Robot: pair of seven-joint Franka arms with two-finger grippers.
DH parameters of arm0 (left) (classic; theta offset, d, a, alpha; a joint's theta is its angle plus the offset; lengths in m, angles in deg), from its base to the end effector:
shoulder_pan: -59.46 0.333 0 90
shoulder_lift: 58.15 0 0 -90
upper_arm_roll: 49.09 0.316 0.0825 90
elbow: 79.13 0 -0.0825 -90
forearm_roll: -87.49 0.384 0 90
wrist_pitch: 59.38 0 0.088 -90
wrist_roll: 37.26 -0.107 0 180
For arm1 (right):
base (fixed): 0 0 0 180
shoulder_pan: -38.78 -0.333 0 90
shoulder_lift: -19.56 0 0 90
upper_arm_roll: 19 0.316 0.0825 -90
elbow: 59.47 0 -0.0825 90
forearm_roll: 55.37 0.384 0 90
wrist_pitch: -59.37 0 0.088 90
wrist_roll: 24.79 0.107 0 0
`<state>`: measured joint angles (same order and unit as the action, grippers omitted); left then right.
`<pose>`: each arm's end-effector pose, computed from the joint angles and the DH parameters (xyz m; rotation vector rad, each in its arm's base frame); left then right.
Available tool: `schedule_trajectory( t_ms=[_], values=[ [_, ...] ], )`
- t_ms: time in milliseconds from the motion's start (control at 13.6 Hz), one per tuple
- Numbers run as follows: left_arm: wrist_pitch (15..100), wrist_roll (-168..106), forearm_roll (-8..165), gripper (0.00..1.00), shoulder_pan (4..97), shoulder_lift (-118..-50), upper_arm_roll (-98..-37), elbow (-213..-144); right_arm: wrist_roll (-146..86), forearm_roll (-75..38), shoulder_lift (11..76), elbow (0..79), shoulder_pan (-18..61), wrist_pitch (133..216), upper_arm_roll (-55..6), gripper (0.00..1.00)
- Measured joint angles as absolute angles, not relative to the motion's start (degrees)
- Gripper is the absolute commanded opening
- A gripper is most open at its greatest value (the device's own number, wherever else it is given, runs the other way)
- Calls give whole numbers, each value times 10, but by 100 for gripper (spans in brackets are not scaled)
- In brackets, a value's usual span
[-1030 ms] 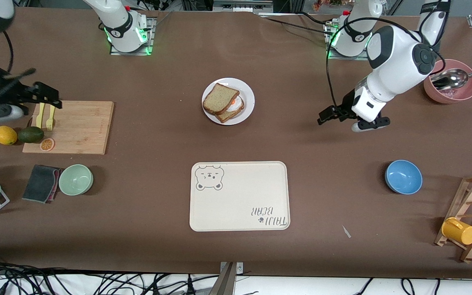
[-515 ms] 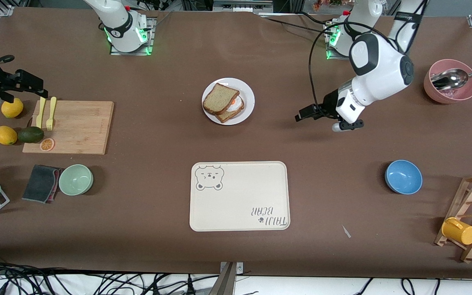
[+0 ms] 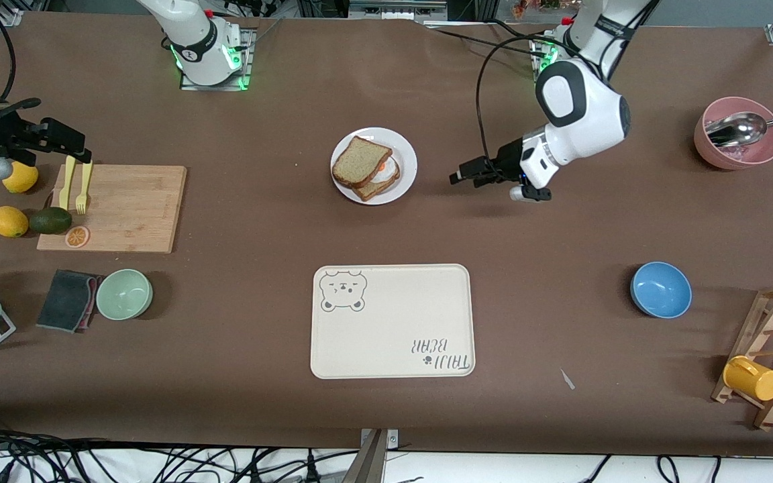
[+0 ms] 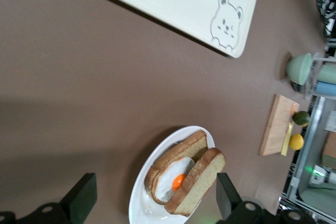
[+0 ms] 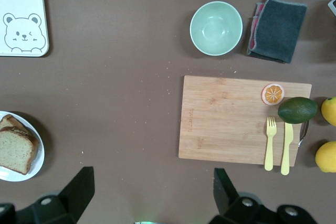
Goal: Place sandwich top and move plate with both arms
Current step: 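Move the left gripper down to the rim of the white plate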
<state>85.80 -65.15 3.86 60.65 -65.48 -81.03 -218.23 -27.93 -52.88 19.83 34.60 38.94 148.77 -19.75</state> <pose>0.4183 -0.2399 0.2559 2.2877 0.3044 -0.0728 0.5516 -0.0041 0.5877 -3.0919 -0.0580 0.1309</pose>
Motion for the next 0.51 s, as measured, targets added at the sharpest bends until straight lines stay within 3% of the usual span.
schedule_trajectory(
  t_ms=[515],
  values=[
    [866, -931, -189, 100, 606, -727, -852, -2202, -278, -529, 199, 346, 391, 1487, -199, 100]
  ],
)
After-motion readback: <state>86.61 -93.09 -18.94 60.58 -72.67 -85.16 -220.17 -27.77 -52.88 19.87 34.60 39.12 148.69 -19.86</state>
